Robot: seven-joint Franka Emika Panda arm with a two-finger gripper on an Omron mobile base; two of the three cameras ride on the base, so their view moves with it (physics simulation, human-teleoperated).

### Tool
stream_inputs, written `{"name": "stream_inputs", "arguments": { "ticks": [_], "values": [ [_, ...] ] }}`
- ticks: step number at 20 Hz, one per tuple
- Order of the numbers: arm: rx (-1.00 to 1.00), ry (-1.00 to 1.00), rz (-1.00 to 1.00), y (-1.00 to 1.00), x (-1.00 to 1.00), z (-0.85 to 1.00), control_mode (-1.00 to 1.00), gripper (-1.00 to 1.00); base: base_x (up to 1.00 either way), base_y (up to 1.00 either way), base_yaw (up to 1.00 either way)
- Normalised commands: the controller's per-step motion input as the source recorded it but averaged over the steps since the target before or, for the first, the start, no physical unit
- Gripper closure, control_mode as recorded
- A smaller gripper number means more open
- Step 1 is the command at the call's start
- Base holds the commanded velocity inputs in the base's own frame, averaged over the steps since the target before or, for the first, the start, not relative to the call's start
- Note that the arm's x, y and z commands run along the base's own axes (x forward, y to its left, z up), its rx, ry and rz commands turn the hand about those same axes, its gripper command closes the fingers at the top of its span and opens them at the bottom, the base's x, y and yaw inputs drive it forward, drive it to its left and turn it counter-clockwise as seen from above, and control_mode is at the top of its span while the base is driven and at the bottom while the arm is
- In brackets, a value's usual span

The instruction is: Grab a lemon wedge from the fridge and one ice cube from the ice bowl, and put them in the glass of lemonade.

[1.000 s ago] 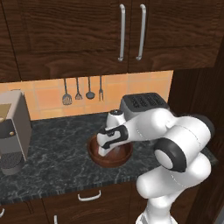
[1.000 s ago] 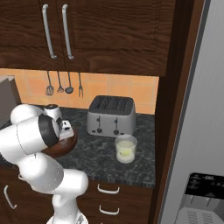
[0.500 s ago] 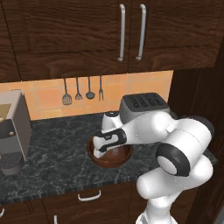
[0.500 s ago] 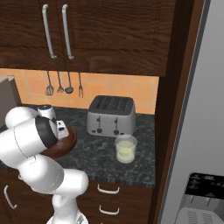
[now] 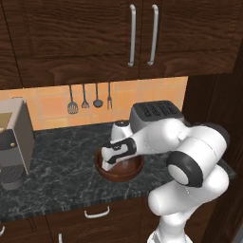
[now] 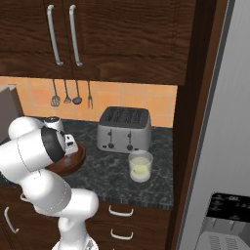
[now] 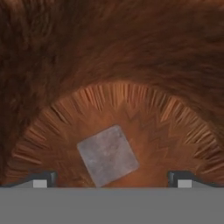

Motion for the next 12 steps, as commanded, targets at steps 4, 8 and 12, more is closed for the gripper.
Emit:
{"name": "stream_inputs", "arguments": {
  "ticks": [4, 8, 12],
  "values": [
    [0.0, 0.0, 0.0, 0.02, 0.13, -0.03, -1.0, -1.0, 0.0, 0.0, 0.0],
    [0.0, 0.0, 0.0, 0.14, 0.0, 0.0, -1.0, -1.0, 0.0, 0.0, 0.0],
    [0.0, 0.0, 0.0, 0.18, 0.0, -0.18, -1.0, -1.0, 0.0, 0.0, 0.0]
  ]
}}
